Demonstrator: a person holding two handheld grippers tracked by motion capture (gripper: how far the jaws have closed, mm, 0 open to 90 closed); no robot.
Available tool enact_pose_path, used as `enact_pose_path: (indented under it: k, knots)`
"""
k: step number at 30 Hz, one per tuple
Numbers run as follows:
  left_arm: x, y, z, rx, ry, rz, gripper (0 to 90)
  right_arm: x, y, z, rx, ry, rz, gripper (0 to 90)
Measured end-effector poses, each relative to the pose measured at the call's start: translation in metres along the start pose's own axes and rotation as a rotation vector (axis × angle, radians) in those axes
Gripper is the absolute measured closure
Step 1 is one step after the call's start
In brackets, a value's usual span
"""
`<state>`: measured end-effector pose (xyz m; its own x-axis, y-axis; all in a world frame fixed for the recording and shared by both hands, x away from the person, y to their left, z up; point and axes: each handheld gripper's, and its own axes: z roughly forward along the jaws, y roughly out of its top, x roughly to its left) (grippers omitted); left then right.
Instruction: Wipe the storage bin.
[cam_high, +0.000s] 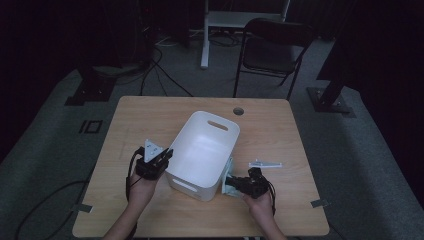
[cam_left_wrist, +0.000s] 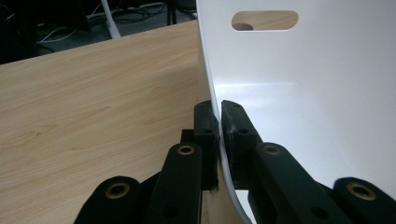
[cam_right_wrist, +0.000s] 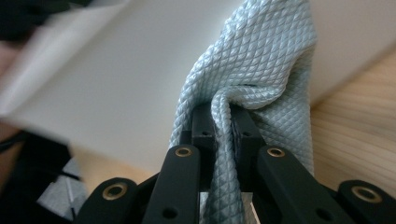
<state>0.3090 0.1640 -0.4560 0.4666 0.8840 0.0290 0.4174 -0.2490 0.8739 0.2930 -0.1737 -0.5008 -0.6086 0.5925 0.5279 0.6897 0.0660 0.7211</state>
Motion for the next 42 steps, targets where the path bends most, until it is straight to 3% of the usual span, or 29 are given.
enact_pose_path:
  k: [6,11,13,23,42]
  knots:
    - [0.0,0.0,0.0,0.003,0.003,0.0,85.7,0.024,-0.003,-0.012,-0.046,0.093,-0.027,83.0]
    - [0.002,-0.001,0.0,-0.003,-0.037,0.0,85.5,0.027,-0.003,-0.01,-0.042,0.091,-0.036,83.1]
    - [0.003,0.0,0.0,0.003,-0.044,0.012,85.4,0.027,-0.003,-0.008,-0.035,0.066,-0.054,83.1]
    - [0.004,0.001,0.001,0.001,-0.055,0.008,85.2,0.01,-0.005,0.003,-0.005,0.015,-0.024,83.1]
    - [0.003,0.0,0.001,-0.001,-0.045,-0.002,85.1,-0.02,-0.012,0.021,0.061,-0.035,0.059,83.1]
